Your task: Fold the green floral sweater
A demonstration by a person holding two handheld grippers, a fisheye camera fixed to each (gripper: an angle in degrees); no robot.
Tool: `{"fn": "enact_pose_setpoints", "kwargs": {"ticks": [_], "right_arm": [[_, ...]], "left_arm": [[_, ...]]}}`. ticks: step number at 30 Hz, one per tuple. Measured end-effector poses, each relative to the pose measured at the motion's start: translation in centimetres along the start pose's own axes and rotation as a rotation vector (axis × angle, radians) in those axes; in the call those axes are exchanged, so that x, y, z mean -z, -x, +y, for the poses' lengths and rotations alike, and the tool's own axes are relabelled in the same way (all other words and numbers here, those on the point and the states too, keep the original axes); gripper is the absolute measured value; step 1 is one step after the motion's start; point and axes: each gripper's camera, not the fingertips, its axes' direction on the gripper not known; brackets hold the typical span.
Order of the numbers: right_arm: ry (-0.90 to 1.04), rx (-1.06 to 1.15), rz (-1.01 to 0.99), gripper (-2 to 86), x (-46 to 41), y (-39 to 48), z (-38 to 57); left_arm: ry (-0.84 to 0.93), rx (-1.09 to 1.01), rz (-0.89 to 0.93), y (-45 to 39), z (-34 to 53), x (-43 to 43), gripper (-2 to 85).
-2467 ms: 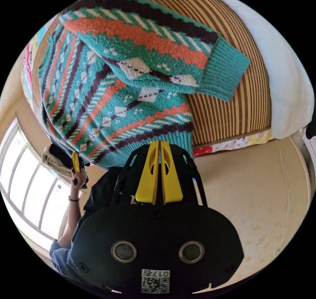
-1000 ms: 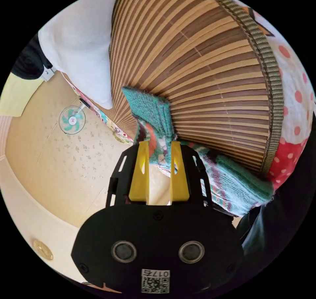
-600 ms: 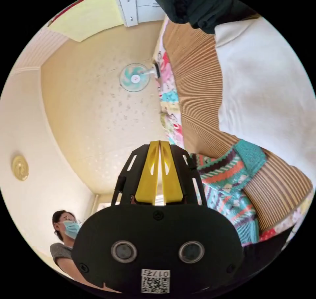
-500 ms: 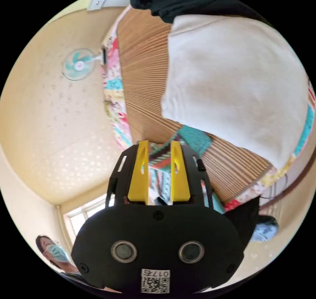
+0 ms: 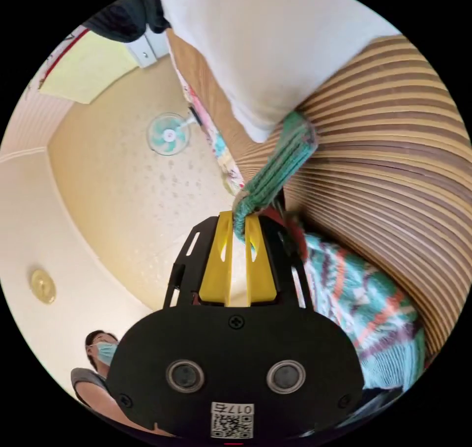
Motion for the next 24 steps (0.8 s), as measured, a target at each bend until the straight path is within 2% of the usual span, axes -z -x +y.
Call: {"fn": "enact_pose_setpoints", "kwargs": {"ticks": [2, 3, 5, 7, 8, 13, 17, 19, 20, 22, 23, 24], "right_arm": [[-0.011, 0.109, -0.086, 2.6, 0.4, 3.1, 0.2], [-0.029, 0.186, -0.024, 2.4, 1.3, 5.3, 0.3], [-0.08, 0.252, 0.183, 2.3, 2.9, 7.7, 0.4], [-0.07, 0.225, 0.465, 2.2, 3.3, 8.4, -0.2], [-0.048, 0.225, 0.505, 2.2, 2.9, 8.5, -0.3], [0.122, 0.537, 0.695, 2.7, -7.1, 13.2, 4.2], [0.26, 0.79, 0.66, 4.2, -16.8, 15.6, 13.2], [0.433, 0.939, 0.616, 6.0, -23.7, 14.3, 20.8], [0.493, 0.942, 0.602, 6.5, -25.4, 13.3, 22.5], [0.799, 0.866, 0.591, 7.6, -31.7, 6.8, 28.5], [0.884, 0.854, 0.606, 7.5, -32.9, 4.8, 30.0], [1.072, 0.821, 0.637, 7.2, -34.9, 0.6, 32.5]], "left_arm": [[-0.025, 0.008, 0.008, 1.0, 0.5, 1.5, 6.5], [-0.03, 0.007, 0.006, 1.3, 0.6, 1.9, 6.5], [-0.056, 0.006, 0.01, 2.3, 0.9, 3.4, 6.5], [-0.078, 0.017, 0.025, 3.4, 1.2, 4.5, 6.5], [-0.093, 0.029, 0.042, 4.1, 1.5, 5.2, 6.5], [-0.142, 0.055, 0.075, 6.8, 3.1, 8.0, 6.5], [-0.132, 0.072, 0.044, 9.2, 4.5, 9.4, 6.5], [-0.136, 0.081, 0.044, 10.1, 5.1, 10.0, 6.5], [-0.136, 0.087, 0.037, 10.7, 5.4, 10.4, 6.5], [-0.128, 0.097, 0.022, 11.5, 5.9, 10.8, 6.5], [-0.122, 0.104, 0.014, 12.2, 6.1, 10.9, 6.5], [-0.118, 0.108, 0.01, 12.5, 6.2, 11.0, 6.5]]}}
